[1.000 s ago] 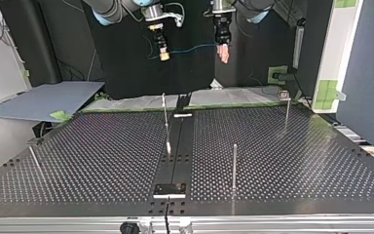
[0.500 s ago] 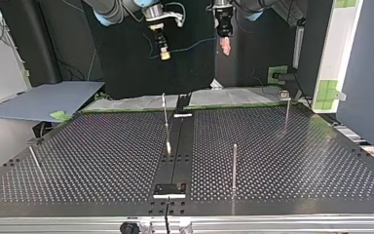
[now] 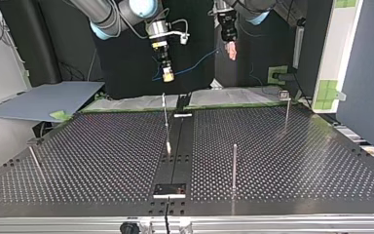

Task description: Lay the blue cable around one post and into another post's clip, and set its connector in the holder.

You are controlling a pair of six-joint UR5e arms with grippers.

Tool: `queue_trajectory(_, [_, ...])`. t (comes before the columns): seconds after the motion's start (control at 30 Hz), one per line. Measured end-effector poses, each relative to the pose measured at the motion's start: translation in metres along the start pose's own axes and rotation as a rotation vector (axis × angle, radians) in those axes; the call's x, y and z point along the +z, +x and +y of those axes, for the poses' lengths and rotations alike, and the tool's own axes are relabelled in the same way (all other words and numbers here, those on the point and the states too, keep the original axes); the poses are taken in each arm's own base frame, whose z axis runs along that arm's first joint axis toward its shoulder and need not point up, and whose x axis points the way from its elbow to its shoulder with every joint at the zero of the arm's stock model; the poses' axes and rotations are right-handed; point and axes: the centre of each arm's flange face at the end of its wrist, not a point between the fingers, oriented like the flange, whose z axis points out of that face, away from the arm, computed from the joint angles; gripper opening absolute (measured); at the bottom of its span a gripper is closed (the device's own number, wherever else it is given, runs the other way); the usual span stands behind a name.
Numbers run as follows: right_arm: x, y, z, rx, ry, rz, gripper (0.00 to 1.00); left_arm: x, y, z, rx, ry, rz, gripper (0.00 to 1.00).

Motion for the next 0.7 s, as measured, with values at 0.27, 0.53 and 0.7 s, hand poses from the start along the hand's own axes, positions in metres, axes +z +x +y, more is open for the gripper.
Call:
queue_trajectory(0.27, [0.005,0.049,0.005,0.045,-0.005,0.022,0.00,0.001,-0.028,-0.002,-0.032,-0.008,-0.007,1.00])
queue_trajectory(0.53, [-0.004,0.091,0.011,0.048,0.003,0.023,0.00,0.020,-0.077,-0.024,-0.153,0.017,-0.053,1.00])
queue_trajectory(0.7, [-0.012,0.119,0.010,0.039,0.034,0.027,0.00,0.030,-0.108,-0.033,-0.207,0.017,-0.086,1.00])
